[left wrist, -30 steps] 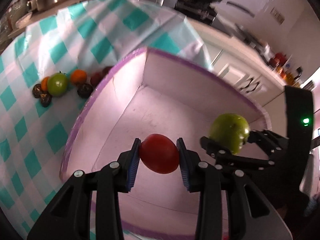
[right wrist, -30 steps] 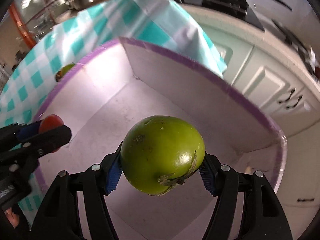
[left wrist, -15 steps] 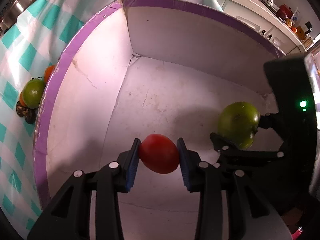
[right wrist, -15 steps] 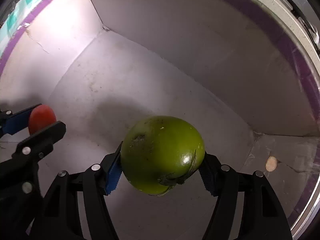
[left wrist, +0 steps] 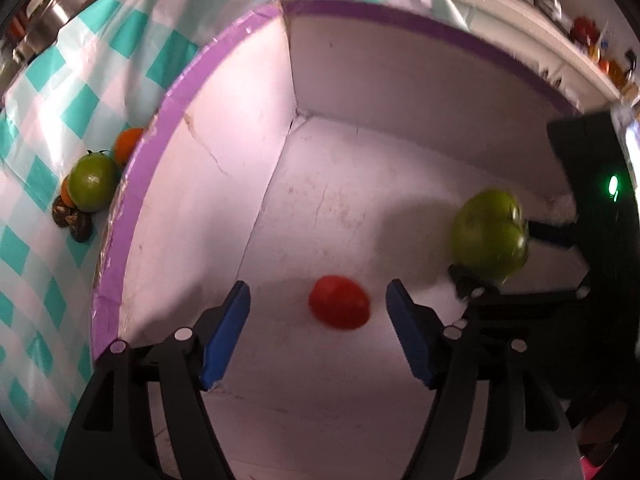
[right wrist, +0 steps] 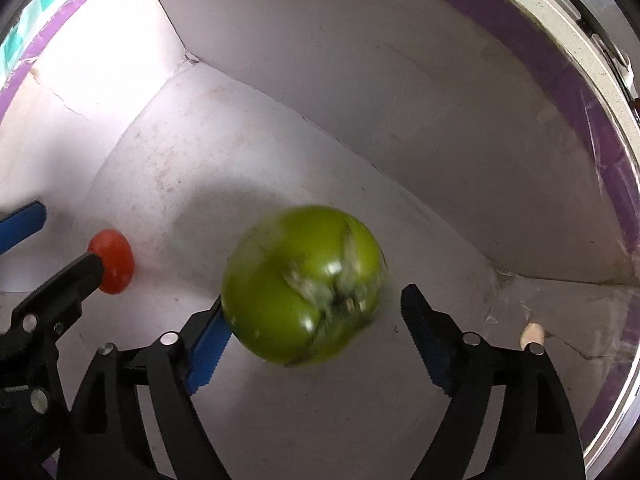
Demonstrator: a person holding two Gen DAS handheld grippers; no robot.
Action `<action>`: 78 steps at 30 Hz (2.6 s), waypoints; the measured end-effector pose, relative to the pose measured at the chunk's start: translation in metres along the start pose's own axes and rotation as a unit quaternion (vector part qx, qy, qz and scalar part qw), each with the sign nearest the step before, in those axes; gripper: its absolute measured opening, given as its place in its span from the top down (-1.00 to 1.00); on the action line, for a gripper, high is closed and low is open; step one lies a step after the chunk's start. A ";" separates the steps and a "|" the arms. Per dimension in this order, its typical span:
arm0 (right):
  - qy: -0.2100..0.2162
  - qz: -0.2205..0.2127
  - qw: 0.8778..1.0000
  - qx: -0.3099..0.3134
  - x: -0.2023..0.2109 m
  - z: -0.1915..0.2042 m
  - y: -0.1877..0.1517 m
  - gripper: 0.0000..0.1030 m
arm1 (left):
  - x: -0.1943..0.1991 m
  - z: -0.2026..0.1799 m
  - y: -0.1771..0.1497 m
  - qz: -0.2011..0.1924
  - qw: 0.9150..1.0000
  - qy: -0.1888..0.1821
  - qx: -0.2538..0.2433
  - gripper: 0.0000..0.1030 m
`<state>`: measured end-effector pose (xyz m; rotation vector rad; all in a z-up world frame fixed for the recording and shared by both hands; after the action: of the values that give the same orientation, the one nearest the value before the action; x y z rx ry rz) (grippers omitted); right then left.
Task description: Organize fruits
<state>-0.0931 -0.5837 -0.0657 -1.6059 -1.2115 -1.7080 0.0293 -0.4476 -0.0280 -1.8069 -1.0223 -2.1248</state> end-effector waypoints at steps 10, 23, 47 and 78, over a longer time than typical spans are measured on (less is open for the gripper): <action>0.066 0.059 0.996 0.015 0.022 0.055 -0.048 -0.64 | 0.032 0.069 -0.050 0.015 0.995 0.078 -0.056 -0.31; 0.292 0.053 0.939 0.173 0.119 0.268 -0.102 -0.65 | 0.060 0.307 -0.184 0.081 0.961 0.219 -0.150 -0.30; 0.178 -0.205 0.962 0.028 0.056 0.109 0.127 -0.72 | 0.129 0.268 0.048 -0.195 0.948 0.076 0.240 -0.97; 0.222 -0.165 0.957 0.086 -0.015 0.115 0.134 -0.23 | -0.074 0.223 0.059 -0.077 0.963 0.145 0.215 -0.24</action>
<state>0.0810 -0.5536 -0.0555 -0.8834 -1.3945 -1.9641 0.2592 -0.3820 -0.0666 -1.2114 -1.4422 -1.9683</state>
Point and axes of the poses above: each gripper's, at about its wrist camera, not at the fingertips, and x roughly against the way its jaws point, z to its left, y to its top, the point moved 9 cm from there along -x, roughly the way its jaws point, and after that the axes turned 11 degrees about -z, right-handed, at the moved point
